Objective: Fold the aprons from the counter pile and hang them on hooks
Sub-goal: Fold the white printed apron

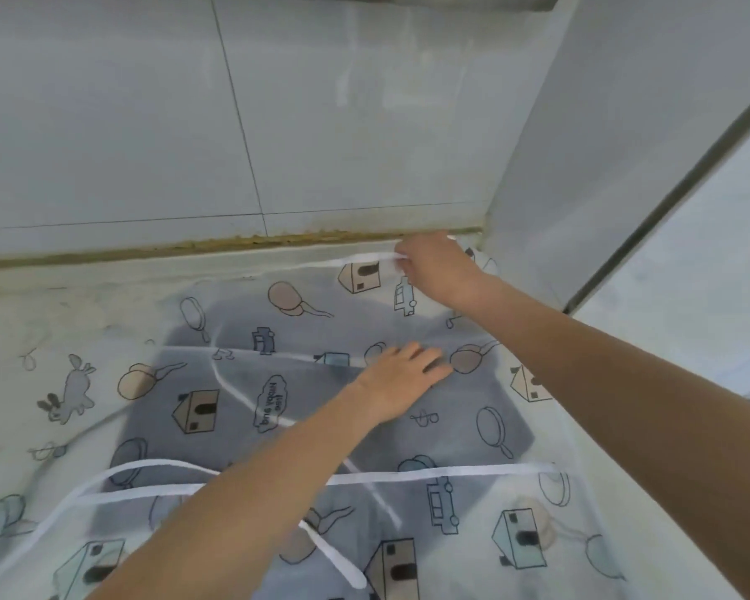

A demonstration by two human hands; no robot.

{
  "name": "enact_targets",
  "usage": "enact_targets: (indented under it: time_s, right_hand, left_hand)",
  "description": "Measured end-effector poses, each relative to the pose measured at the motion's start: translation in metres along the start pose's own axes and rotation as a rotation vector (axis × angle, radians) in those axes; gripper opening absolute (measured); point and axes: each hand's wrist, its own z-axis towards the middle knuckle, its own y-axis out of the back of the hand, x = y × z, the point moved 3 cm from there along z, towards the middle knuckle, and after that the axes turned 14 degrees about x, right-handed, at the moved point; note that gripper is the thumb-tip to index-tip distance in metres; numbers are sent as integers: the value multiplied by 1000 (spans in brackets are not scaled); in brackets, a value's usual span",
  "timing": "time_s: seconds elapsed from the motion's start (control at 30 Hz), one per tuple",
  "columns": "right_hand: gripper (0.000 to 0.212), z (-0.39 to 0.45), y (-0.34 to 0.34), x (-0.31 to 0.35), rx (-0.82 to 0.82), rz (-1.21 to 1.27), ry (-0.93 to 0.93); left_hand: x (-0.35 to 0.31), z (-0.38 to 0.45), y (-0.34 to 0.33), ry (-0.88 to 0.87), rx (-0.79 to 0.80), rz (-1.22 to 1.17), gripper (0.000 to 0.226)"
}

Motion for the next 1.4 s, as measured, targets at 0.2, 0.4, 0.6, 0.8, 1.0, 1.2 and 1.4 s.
enact_targets:
  time_s: [0.2,0.4,0.6,0.8,1.0,1.2,1.4]
  right_hand:
    - [26,-12,1,-30,94,-178,30]
    - [20,-39,-23,-38,238,-215,-6]
    - [26,-74,-75,-14,264,-282,-17]
    - [27,-101,-133,6,573,-308,-36]
    - [60,-108,-134,12,774,-256,-169]
    - [17,-112,-119,-3,732,-81,-251]
    - [26,-90,-97,-60,41,139,-486]
  left_hand:
    - [3,53,-18,69,333,-60,76]
    - [-1,46,-12,-18,329,-81,65]
    - [-12,-51,24,-360,-738,20,23]
    - [36,-77,12,158,142,127,43]
    - [37,-94,-30,233,477,-153,60]
    - [41,-77,-18,252,397,-260,40]
    - [5,-16,14,254,48,-387,48]
